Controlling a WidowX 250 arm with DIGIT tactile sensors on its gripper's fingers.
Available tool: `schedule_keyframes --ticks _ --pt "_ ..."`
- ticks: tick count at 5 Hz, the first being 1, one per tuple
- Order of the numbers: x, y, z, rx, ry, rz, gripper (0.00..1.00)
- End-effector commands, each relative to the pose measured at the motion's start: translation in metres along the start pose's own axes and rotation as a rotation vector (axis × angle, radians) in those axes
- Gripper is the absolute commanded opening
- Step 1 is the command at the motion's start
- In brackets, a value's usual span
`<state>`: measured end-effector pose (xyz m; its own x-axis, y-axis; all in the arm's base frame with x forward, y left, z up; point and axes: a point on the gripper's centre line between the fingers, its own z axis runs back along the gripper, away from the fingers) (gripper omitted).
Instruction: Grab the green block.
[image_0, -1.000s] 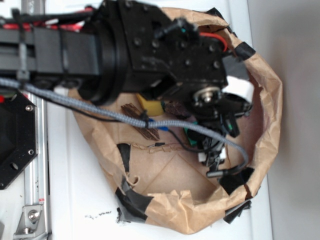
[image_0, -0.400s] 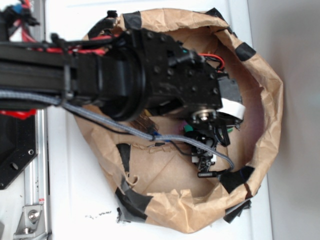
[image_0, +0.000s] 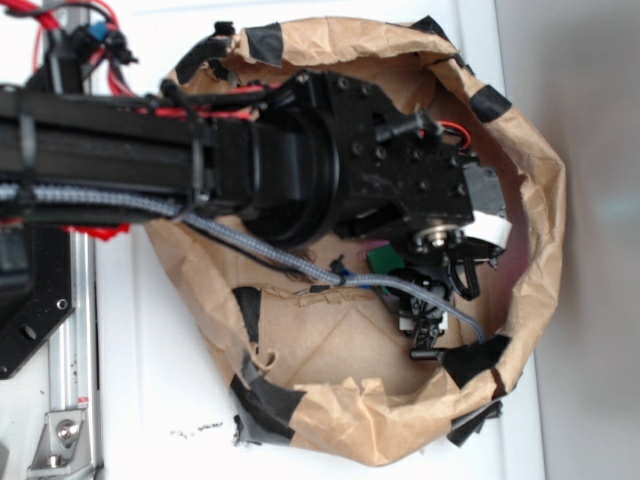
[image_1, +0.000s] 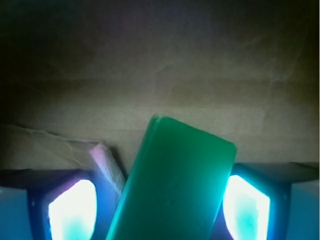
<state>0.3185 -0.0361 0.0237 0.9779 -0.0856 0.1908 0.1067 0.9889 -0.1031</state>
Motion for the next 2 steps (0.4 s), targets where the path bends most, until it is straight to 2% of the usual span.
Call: schedule_keyframes --ticks 1,2 --pt "0.008 -0.009 0.008 0.003 0.002 -0.038 0.0" --pt "0.007 -0.013 0.022 0.003 -0.005 -0.077 0.0"
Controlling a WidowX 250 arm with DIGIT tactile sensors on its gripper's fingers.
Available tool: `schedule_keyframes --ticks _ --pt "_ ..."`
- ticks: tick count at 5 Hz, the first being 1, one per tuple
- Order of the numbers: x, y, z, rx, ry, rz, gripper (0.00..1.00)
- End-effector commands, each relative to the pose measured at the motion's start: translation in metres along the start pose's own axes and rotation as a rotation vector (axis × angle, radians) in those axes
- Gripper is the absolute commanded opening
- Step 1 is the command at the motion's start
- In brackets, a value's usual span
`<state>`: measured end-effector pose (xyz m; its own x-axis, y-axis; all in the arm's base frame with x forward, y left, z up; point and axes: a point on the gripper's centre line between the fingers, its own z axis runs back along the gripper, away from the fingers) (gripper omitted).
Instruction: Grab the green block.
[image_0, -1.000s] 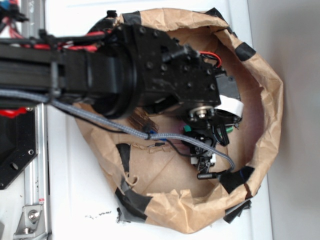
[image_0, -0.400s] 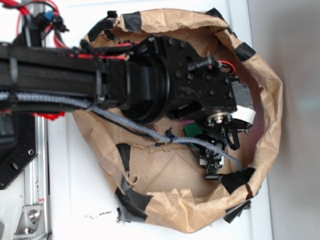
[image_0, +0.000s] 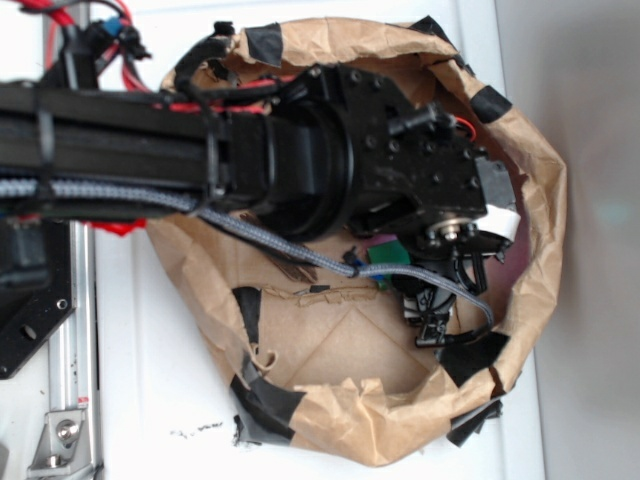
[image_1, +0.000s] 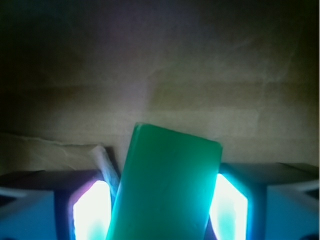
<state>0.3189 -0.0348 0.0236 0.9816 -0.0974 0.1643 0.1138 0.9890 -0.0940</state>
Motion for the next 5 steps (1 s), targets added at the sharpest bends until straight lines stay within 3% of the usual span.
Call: schedule_keyframes --ticks 1,2,3,4,5 --pt "0.012 -0.021 0.068 0.02 -0.046 -0.222 0.0" --pt "0.002 -0.016 0.119 0.118 -0.087 -0.328 0.0" --pt "0.009 -0.02 0.169 0.077 -0.104 -0.377 0.0" --pt "0.001 -0.033 0.183 0.114 -0.103 -0.403 0.0" --pt "-0.01 -0.043 0.189 0.109 -0.118 -0.415 0.0"
